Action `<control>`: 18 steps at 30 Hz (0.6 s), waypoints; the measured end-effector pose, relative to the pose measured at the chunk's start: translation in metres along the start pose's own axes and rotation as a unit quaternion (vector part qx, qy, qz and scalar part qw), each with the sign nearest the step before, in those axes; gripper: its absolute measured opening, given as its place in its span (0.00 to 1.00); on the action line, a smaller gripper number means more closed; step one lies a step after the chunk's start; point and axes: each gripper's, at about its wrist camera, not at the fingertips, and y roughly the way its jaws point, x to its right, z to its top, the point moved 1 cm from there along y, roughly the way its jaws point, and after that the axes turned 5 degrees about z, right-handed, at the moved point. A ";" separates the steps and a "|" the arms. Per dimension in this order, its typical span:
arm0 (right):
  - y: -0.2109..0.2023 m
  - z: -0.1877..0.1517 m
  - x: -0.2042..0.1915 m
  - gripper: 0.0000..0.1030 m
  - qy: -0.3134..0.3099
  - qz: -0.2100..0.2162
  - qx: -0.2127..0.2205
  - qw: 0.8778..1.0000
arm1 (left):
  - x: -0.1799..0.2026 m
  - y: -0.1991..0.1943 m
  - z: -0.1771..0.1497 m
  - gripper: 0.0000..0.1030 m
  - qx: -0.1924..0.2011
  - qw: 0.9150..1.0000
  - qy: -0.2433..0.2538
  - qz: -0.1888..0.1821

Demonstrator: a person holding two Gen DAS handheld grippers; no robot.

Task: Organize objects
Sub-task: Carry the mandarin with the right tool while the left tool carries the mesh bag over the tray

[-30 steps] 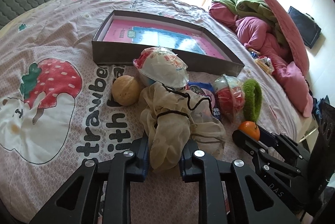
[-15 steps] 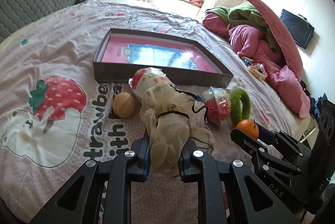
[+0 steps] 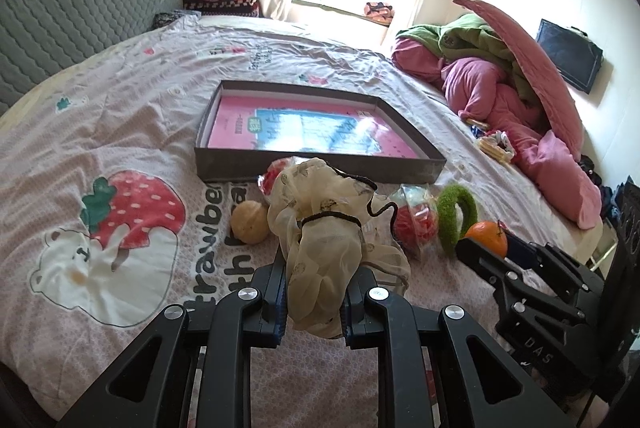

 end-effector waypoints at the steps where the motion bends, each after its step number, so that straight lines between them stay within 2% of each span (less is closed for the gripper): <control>1: -0.001 0.002 0.001 0.38 0.000 -0.001 0.003 1.000 | 0.001 -0.001 0.002 0.20 0.002 1.000 0.001 0.000; 9: 0.000 0.014 0.009 0.38 0.000 0.000 0.018 1.000 | 0.003 0.000 0.015 0.20 0.014 1.000 0.012 0.002; 18: 0.016 0.033 0.026 0.38 0.001 -0.009 0.022 1.000 | -0.003 0.020 0.040 0.20 0.020 1.000 0.015 0.003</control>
